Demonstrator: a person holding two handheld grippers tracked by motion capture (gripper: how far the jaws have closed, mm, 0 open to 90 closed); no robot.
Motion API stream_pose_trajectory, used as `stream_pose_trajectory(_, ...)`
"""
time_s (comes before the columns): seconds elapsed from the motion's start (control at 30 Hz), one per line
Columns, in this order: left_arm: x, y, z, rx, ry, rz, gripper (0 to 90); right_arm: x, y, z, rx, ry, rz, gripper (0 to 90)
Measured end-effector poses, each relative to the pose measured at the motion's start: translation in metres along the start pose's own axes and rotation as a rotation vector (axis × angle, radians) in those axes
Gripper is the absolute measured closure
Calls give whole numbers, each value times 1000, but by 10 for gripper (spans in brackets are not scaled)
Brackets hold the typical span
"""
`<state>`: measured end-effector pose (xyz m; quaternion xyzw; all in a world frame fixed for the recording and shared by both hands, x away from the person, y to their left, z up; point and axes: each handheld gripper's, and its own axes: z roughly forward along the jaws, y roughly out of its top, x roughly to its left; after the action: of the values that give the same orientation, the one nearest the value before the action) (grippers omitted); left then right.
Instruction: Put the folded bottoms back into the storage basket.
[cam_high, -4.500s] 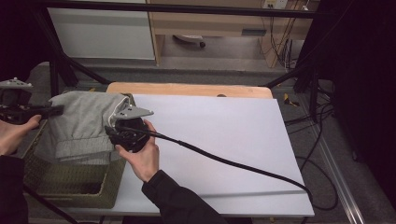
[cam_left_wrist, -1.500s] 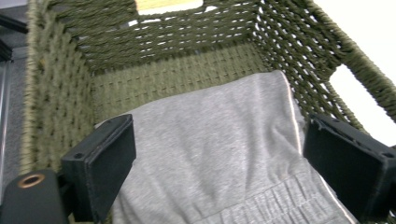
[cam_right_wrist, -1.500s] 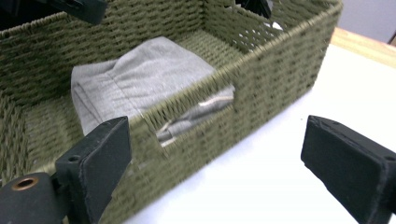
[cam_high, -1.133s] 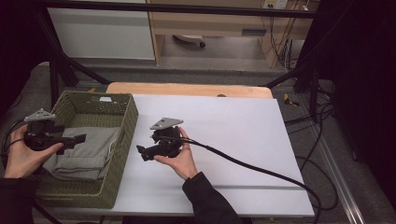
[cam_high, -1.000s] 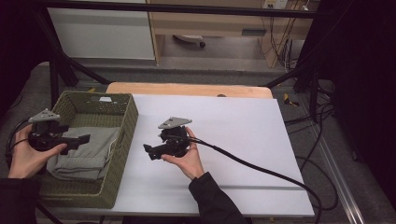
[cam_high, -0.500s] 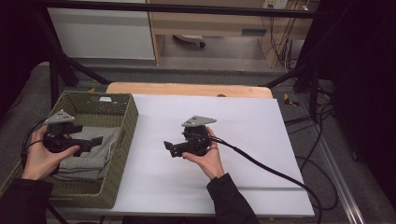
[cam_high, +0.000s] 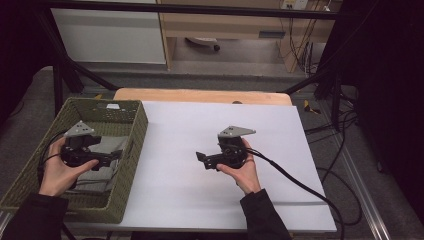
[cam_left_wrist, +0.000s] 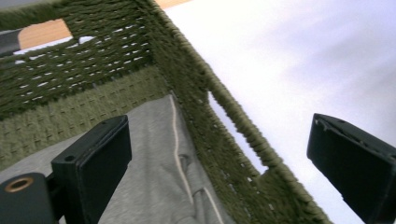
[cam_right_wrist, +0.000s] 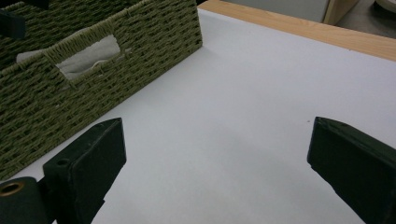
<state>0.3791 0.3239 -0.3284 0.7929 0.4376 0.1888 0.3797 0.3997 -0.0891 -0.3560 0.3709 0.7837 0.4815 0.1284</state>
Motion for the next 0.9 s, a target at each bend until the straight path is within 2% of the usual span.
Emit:
stream_pose_trajectory(0.23,-9,-2,4,-6,-16,7,60,-10,-6,-13,-2,-18,-2,40)
stream_pose_trajectory(0.37,-14,-4,8,-2,-19,15,60,-23,-14,-23,-9,-25,24,37)
stream_pose_trajectory(0.9,-32,-11,21,9,-44,34,59,-59,-42,-53,0,-59,50,23)
